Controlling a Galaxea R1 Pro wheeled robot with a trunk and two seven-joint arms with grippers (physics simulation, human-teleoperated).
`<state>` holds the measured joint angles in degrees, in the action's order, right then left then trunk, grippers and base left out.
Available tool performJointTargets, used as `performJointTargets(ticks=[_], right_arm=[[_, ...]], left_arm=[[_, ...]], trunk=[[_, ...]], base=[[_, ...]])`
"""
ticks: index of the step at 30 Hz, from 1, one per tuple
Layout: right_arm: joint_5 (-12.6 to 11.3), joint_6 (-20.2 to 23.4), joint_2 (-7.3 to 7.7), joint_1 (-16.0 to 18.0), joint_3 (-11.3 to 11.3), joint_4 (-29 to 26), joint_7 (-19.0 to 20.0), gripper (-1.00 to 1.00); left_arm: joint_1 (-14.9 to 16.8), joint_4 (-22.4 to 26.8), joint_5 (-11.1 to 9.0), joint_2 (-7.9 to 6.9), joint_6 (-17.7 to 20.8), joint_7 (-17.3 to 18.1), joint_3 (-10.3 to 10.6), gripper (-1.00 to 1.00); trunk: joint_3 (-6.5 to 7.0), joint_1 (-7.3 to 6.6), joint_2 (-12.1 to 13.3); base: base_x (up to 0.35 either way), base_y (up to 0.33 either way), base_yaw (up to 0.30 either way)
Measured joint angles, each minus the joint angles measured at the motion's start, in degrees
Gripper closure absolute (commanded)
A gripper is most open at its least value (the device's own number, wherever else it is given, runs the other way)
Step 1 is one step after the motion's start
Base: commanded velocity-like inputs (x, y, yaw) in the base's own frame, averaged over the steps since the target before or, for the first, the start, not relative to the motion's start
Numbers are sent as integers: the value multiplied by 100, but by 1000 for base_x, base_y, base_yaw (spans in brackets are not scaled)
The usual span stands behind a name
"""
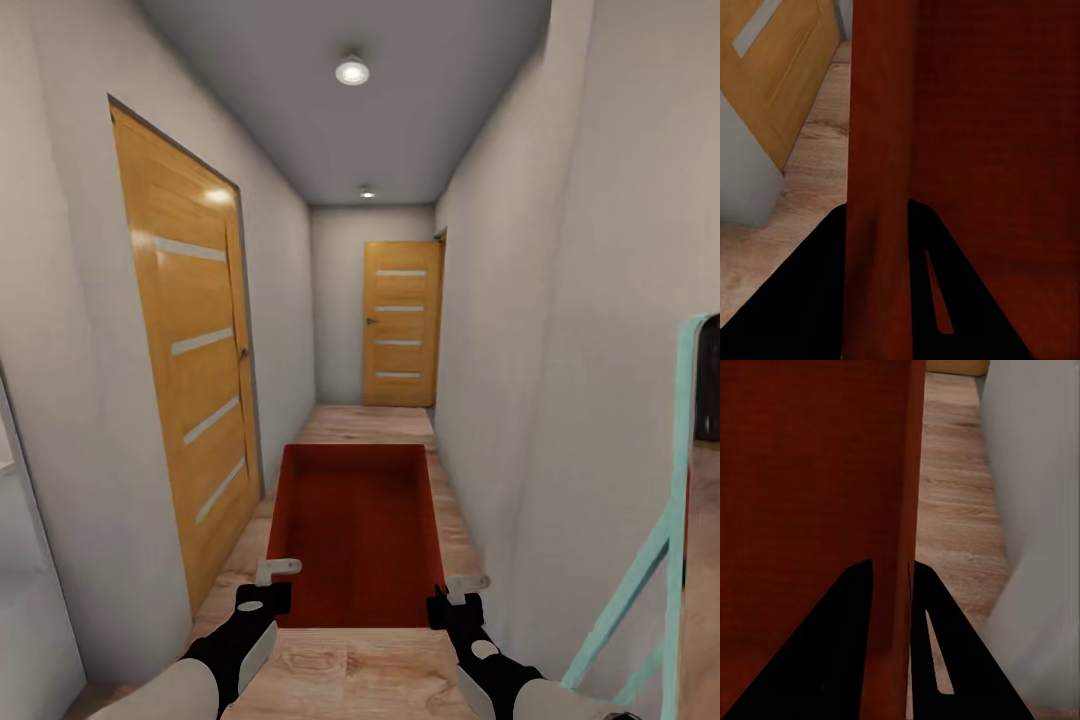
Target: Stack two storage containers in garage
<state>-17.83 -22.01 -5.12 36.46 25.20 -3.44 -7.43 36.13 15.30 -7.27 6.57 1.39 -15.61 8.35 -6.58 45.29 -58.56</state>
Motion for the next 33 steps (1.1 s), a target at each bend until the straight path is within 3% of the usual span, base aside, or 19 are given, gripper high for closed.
performJointTargets(ticks=[33], right_arm=[[-13,-4,1,0,4,-10,0,100]], left_arm=[[-1,23,6,-2,8,7,-10,100]], trunk=[[-1,0,0]], base=[[323,123,0]])
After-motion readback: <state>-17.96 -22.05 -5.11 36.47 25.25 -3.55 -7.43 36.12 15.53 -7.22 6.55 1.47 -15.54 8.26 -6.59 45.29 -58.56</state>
